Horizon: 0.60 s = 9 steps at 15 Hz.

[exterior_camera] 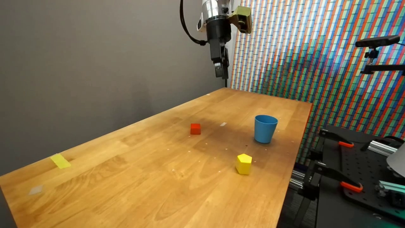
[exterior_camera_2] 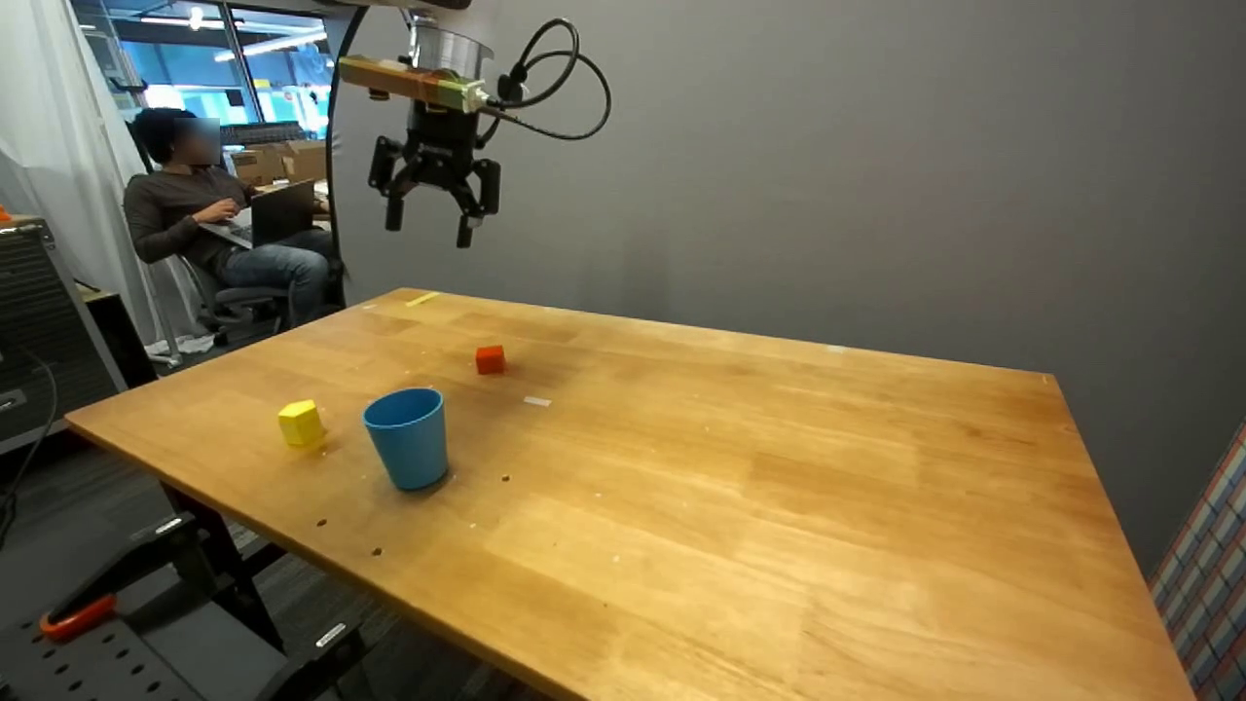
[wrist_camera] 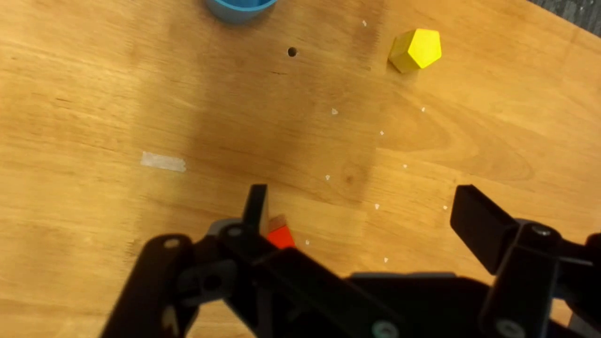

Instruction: Put the yellow block in the blue cup

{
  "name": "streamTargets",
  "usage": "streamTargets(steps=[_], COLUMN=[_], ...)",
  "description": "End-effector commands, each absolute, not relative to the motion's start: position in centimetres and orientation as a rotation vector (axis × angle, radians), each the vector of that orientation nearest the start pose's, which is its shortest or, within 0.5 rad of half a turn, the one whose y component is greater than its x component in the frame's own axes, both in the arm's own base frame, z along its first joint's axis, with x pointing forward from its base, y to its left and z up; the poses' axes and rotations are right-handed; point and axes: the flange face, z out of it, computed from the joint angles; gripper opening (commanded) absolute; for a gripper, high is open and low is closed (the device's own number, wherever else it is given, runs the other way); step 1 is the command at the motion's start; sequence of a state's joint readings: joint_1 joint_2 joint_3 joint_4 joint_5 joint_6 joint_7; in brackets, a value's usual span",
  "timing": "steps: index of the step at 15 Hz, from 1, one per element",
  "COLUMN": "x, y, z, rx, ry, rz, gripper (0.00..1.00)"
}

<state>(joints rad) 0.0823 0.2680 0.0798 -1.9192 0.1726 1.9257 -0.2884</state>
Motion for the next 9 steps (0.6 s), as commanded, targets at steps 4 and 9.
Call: streamTargets(steps=[4, 9], x=[55.4, 55.0], y=[10.6, 11.2], z=[31.5, 31.1], rx=[-2.856, -2.867], ry=[-0.583, -0.621], rz=[0.446, 0.441], gripper=[1.00, 1.00])
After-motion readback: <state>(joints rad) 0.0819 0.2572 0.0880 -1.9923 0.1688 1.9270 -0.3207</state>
